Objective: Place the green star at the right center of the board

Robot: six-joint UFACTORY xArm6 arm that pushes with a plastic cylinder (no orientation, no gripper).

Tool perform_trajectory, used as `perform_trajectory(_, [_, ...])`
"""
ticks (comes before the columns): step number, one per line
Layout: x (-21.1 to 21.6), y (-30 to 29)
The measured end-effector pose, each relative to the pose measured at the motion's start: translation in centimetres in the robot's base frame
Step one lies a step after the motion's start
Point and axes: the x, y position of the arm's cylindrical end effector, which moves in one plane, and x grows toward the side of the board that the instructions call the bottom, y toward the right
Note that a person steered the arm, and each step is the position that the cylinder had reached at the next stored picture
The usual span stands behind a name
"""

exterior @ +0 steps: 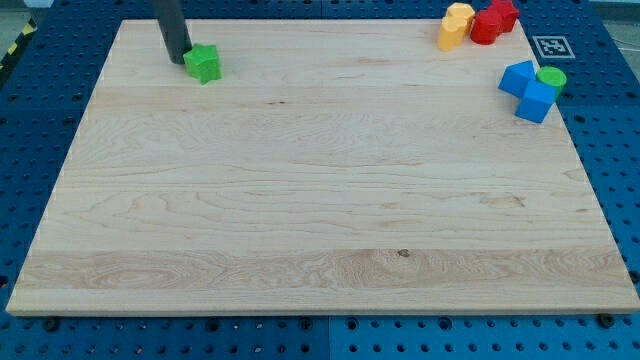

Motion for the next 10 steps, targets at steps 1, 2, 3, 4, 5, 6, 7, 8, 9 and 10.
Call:
perform_trajectory(1, [2.4, 0.0])
perform_trajectory(2, [4.4, 0.2])
perform_trajectory(3, [5.6, 0.9])
perform_trajectory(4, [5.7, 2.6])
perform_trajectory(5, [5.2, 2.7])
perform_trajectory(6, [5.2, 2.3])
perform_trajectory(7, [5.2, -0.8])
perform_trajectory(8, [5.2, -4.1])
perform_trajectory(9, [4.0, -4.1])
perform_trajectory(10, [1.2, -1.0])
